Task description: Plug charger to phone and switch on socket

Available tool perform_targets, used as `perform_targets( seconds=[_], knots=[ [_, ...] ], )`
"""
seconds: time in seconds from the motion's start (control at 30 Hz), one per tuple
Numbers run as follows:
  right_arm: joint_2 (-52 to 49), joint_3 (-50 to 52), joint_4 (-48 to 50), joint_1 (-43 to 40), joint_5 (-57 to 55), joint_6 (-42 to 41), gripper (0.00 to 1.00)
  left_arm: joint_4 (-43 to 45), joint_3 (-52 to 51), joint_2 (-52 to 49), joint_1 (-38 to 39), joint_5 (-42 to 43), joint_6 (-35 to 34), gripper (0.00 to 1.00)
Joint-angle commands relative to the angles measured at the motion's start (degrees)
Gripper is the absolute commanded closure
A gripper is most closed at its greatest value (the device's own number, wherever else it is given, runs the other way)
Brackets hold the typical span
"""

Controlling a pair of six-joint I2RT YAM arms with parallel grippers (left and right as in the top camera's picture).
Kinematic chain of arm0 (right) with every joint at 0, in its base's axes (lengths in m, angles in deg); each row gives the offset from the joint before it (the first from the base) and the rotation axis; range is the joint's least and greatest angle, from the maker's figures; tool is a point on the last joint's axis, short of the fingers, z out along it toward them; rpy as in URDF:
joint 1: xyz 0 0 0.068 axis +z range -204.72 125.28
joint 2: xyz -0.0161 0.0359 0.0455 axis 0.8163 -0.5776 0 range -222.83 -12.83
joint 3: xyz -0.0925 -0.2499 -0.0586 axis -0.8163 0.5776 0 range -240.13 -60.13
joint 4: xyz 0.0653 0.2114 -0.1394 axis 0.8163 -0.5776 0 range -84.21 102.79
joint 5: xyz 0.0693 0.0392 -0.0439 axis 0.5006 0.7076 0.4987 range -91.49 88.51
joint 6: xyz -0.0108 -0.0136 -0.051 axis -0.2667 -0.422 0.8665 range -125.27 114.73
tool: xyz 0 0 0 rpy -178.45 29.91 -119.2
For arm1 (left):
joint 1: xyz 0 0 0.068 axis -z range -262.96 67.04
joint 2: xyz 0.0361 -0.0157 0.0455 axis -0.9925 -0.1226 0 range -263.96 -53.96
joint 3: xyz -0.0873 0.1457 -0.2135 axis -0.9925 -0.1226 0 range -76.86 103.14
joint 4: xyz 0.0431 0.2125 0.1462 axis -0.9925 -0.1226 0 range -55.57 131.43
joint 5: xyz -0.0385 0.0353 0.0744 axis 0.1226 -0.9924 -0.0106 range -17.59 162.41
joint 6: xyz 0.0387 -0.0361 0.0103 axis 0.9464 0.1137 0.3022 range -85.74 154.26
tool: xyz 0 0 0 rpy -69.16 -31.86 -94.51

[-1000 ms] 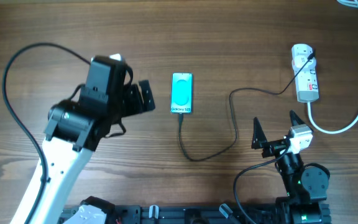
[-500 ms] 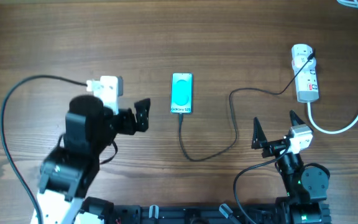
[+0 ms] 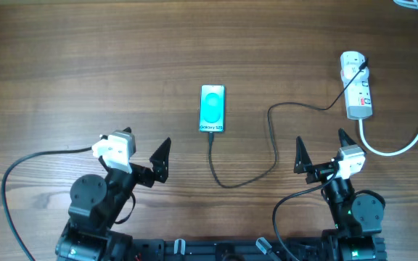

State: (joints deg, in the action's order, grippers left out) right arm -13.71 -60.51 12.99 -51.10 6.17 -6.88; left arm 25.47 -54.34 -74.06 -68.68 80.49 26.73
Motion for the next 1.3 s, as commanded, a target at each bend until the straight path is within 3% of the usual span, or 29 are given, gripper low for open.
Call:
perform_targets(
  seconds=[0.0, 0.6, 0.8, 1.27],
  knots=[
    [0.7, 0.1, 0.2, 0.2, -0.5, 0.1, 0.00, 3.7, -4.3, 2.8, -0.4, 0.9, 1.3, 0.00],
    [0.7, 0.1, 0.2, 0.2, -0.6, 0.1, 0.00, 19.1, -18.9, 19.7, -5.8, 0.9, 1.1, 0.00],
    [0.7, 0.1, 0.2, 0.2, -0.5, 0.1, 0.00, 22.4, -21.7, 19.9, -6.3, 0.9, 1.1, 0.00],
    [0.7, 0.1, 0.2, 0.2, -0.6, 0.1, 0.00, 11.8, -22.2, 19.9, -8.6, -2.8, 1.1, 0.00]
  ],
)
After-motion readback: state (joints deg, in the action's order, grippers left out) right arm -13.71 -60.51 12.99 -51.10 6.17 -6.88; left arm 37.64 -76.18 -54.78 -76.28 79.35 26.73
